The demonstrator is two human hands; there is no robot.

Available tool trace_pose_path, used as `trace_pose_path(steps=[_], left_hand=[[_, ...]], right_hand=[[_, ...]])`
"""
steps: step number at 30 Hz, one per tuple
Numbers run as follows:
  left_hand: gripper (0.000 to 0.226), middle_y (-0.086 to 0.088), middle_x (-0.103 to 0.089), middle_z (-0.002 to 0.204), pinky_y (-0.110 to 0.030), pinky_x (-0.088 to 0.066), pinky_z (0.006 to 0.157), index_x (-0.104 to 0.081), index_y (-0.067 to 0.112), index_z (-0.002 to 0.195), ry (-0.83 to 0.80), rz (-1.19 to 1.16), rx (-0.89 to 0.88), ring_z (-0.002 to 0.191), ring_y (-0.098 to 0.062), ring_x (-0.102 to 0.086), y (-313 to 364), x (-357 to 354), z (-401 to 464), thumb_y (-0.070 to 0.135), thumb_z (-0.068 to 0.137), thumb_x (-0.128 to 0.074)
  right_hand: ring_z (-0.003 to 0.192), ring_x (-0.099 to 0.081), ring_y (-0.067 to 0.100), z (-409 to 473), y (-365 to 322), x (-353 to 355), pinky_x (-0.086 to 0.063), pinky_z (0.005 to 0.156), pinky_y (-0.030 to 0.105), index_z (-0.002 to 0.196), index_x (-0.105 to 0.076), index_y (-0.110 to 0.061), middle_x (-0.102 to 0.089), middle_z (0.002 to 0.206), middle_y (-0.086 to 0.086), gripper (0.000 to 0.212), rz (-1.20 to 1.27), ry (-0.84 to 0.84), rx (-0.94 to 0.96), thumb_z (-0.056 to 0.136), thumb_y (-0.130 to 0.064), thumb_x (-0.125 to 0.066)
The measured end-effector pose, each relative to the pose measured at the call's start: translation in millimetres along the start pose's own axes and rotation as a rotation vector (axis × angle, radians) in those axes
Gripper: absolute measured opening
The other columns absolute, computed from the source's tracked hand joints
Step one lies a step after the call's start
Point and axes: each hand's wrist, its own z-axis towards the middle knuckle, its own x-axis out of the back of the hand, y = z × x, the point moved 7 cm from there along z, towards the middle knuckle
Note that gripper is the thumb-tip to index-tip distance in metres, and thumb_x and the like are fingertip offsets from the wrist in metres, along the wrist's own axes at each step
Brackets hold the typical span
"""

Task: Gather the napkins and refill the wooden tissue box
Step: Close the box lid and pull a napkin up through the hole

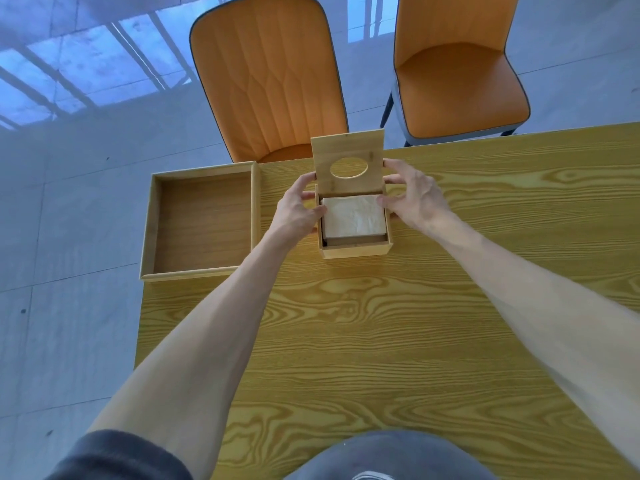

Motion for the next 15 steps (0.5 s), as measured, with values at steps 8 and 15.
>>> trace_pose_path(steps=[8,15], left_hand=[[0.043,0.003,-0.059,0.119,-0.033,-0.062,0.071,-0.056,0.027,0.130,0.085,-0.044,-0.041,0.090,-0.008,-0.064,-4.3,3.1,-4.1,0.008,0.093,-0.065],[0.018,0.001,-0.069,0.107,-0.033,-0.060,0.074,-0.066,0.022,0.096,0.050,-0.250,0.106,0.092,-0.015,-0.068,-8.4,4.2,-9.0,0.007,0.098,-0.056]], right_hand=[[0.086,-0.073,0.026,-10.5,-0.7,0.5,-0.059,0.082,0.050,0.127,-0.057,-0.025,-0.065,0.131,0.005,0.041,0.087,0.096,0.029,0.089,-0.024,-0.070],[0.108,-0.068,0.020,-19.7,15.1,2.9,-0.060,0.083,0.037,0.110,-0.073,-0.016,-0.072,0.118,0.004,0.025,0.474,0.101,-0.181,0.097,-0.018,-0.053]])
